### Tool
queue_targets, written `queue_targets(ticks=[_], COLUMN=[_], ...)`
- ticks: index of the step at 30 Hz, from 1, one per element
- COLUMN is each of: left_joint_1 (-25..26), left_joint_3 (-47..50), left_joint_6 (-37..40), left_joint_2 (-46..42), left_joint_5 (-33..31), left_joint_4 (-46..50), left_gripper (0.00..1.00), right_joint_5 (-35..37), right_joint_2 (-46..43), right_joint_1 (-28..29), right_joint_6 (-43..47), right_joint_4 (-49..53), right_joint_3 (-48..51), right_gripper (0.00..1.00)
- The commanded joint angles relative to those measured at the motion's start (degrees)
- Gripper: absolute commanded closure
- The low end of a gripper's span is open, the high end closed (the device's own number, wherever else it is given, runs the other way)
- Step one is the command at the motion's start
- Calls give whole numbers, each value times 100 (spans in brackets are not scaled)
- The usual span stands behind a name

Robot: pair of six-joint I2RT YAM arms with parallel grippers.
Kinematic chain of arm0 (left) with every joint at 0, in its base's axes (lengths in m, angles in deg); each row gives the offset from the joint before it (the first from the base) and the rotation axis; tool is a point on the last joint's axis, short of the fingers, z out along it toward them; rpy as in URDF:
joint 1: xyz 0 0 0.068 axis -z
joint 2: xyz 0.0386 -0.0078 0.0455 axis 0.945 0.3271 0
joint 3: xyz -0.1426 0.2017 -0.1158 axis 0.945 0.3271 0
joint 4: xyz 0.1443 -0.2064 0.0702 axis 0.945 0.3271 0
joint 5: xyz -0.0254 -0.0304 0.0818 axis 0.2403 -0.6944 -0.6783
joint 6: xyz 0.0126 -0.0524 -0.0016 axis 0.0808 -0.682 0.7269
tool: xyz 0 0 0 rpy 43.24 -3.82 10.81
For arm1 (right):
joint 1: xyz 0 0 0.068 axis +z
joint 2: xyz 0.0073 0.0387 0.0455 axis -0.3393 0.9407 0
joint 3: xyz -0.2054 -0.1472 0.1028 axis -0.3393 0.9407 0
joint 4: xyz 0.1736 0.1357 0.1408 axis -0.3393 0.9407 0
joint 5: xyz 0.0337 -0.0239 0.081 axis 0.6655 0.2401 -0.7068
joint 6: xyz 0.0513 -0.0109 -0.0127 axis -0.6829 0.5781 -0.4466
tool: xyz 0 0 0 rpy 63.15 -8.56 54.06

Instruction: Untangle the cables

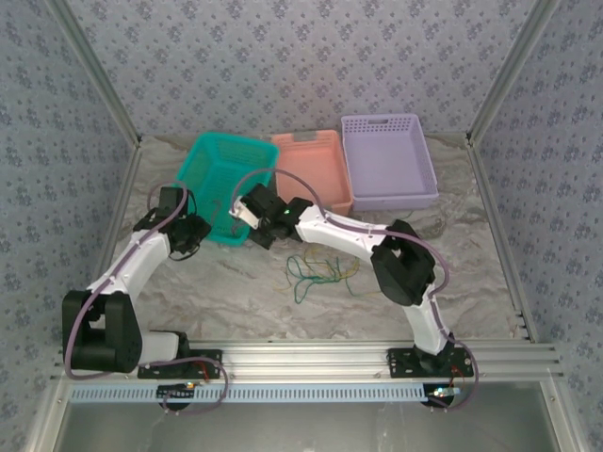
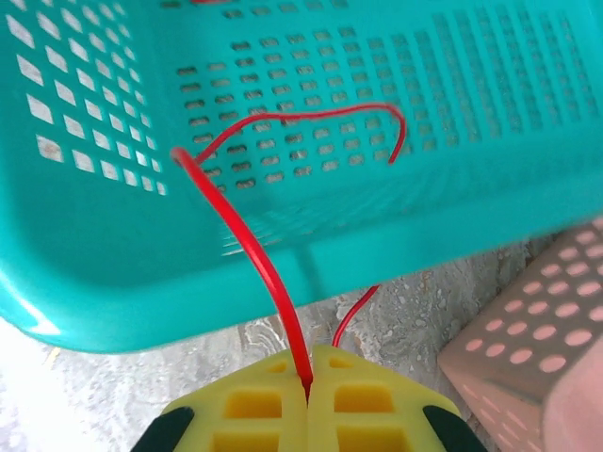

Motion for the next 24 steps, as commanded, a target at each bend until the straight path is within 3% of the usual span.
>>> queue_targets(ticks=[1,6,16,19,24], left_joint_1=[157,260,363,268,72], left_joint_3=[144,84,56,334,998], left_joint_6=[149,175,-142,-669,-1702], left_joint_2=[-51,50,-27,-468,-1425], left_joint_5=[-328,-563,-1226,-1418,-1052], left_joint_4=[100,188,464,461,-12], left_gripper=[77,100,100,100,100], right_joint_5=[-328,-1253,-2110,-2113,-2052], right_joint_2=[-579,-937,-1661,-2043,-2524], right_joint_1=[19,-144,-751,-942,-1155], right_joint_6=[85,-142,-1327,-1705,-2436], right_joint_4=[48,383,22,-230,-607], right_joint_3=[-36,-243,-157,59,270], right_gripper=[100,100,100,100,100])
